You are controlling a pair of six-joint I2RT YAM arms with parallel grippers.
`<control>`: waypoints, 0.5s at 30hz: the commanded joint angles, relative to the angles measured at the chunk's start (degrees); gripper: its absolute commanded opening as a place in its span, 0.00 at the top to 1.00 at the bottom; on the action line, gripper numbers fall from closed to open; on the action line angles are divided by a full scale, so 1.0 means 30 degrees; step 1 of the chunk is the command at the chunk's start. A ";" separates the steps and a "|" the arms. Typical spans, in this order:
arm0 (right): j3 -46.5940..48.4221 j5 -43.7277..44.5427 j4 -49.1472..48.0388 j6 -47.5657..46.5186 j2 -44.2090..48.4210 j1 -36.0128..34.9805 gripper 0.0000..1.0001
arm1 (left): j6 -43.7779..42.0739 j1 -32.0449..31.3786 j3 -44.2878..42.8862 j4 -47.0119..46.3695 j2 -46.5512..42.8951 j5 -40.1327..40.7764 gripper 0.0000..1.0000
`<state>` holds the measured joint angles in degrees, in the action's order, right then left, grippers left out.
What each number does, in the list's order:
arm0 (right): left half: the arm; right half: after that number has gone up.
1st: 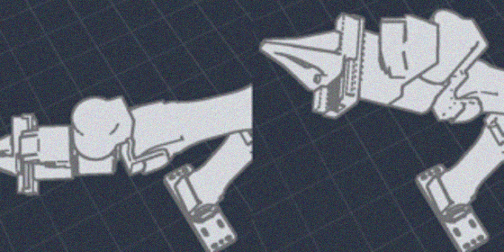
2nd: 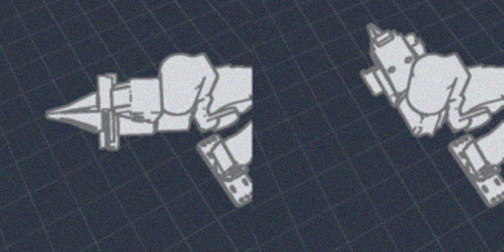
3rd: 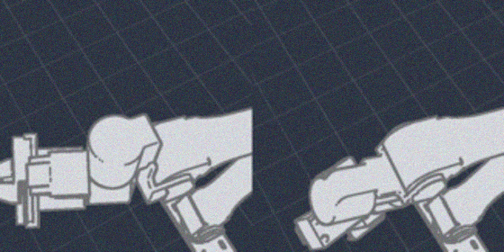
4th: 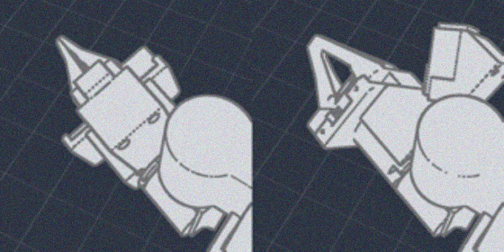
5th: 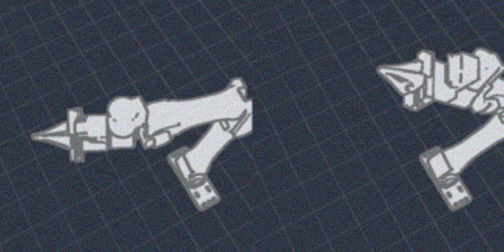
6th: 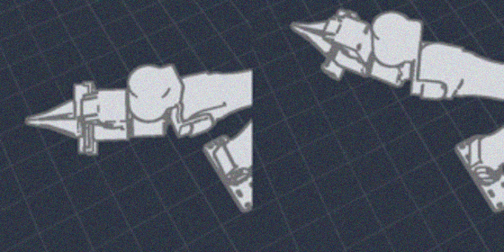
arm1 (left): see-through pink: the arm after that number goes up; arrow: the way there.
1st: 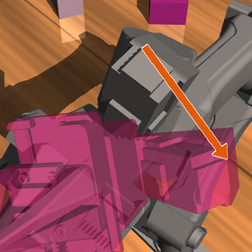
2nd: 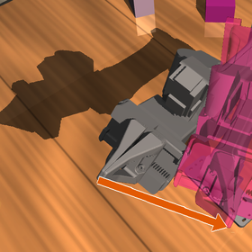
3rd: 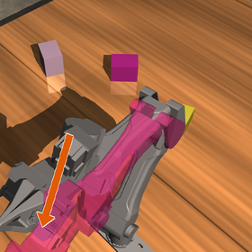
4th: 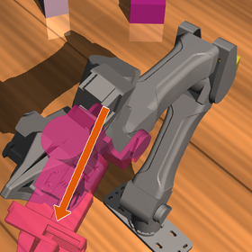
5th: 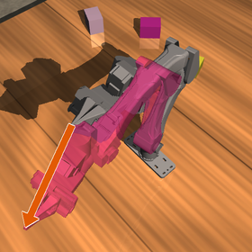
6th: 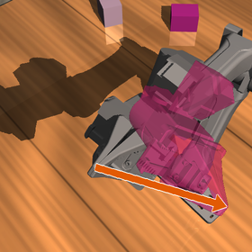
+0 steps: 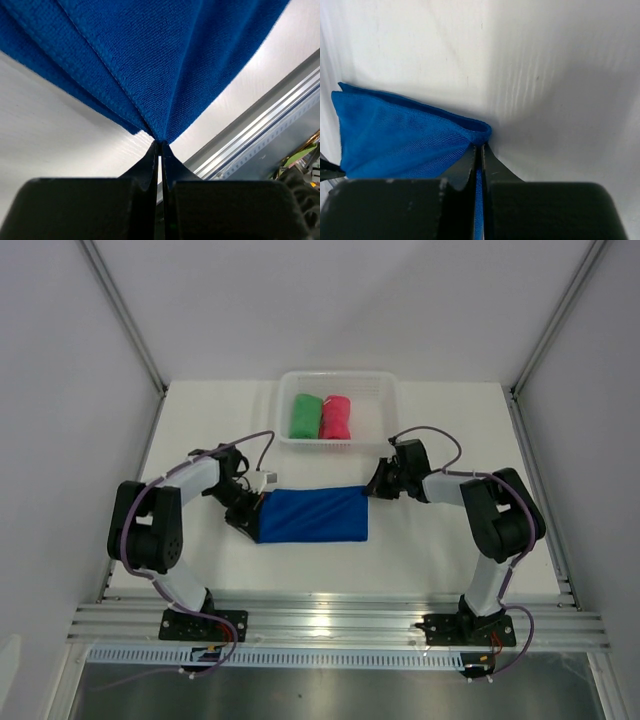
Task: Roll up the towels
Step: Fold the towel
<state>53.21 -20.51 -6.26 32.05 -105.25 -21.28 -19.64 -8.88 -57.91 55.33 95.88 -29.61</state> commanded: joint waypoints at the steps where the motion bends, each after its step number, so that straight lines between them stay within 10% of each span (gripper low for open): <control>1: -0.0188 0.0041 0.0358 0.0390 0.0339 -0.0260 0.98 | -0.0690 -0.0085 0.0290 -0.0220 0.0676 0.0552 0.99; 7: -0.0130 0.0215 0.0651 0.0185 0.0542 -0.0525 0.73 | -0.1948 -0.0085 -0.0994 0.1033 0.0329 0.0259 0.66; 15: 0.0309 0.0334 0.1354 -0.0664 0.0895 -0.0466 0.71 | -0.0523 0.0062 -0.6296 0.1101 0.1084 0.0023 0.60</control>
<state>52.97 -20.86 -4.86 32.23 -104.53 -22.50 -23.83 -8.84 -71.44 60.23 98.50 -28.73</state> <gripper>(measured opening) 0.294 0.392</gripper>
